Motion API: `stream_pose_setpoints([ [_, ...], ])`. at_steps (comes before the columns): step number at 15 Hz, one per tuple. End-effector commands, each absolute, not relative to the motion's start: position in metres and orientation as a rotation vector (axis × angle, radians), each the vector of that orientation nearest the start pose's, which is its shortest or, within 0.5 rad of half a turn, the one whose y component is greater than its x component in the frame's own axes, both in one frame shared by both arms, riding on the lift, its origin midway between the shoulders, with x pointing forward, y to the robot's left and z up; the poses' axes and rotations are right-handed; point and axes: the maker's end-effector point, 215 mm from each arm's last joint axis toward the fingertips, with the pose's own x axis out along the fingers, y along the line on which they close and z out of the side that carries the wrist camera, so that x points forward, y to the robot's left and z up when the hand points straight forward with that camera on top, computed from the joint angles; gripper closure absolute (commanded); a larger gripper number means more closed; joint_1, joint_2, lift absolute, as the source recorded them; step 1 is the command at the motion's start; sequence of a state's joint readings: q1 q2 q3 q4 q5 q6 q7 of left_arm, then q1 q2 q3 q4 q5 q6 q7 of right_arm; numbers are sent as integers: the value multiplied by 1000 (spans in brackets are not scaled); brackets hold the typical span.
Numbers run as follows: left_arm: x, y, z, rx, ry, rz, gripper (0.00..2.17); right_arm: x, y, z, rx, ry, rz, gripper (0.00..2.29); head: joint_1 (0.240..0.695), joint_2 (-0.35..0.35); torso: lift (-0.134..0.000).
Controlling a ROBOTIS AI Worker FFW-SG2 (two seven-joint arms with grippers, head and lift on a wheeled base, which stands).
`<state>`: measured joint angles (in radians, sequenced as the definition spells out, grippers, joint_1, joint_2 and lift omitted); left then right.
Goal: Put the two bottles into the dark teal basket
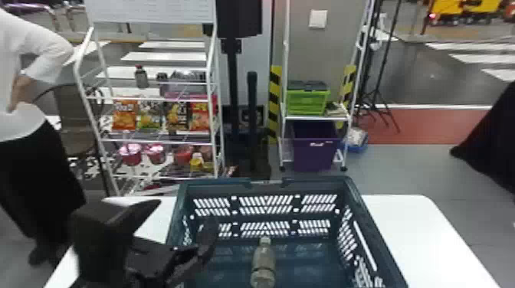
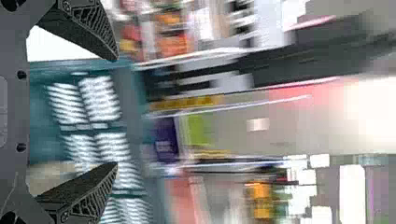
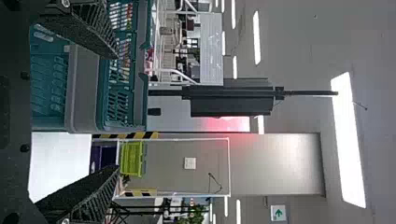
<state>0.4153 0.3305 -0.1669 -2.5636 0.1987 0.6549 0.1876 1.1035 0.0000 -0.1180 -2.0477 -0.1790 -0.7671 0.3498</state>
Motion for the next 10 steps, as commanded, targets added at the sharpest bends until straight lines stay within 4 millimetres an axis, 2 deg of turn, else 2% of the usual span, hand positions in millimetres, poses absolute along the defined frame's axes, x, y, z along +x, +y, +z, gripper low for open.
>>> stream_pose_setpoints([
  [1, 400, 164, -210, 13, -33, -158, 100, 229, -235, -308, 4, -145, 192, 36, 499, 0, 0],
  [2, 382, 173, -205, -24, -92, -121, 100, 229, -235, -310, 4, -141, 195, 36, 499, 0, 0],
  [4, 354, 189, -216, -70, -148, -63, 100, 233, -235, -314, 7, -129, 198, 36, 499, 0, 0],
  [8, 305, 210, -289, -103, -87, 16, 100, 239, -232, -319, 13, -110, 213, 36, 499, 0, 0],
  [10, 287, 212, -316, -115, -50, 36, 100, 241, -229, -323, 21, -92, 220, 36, 499, 0, 0],
])
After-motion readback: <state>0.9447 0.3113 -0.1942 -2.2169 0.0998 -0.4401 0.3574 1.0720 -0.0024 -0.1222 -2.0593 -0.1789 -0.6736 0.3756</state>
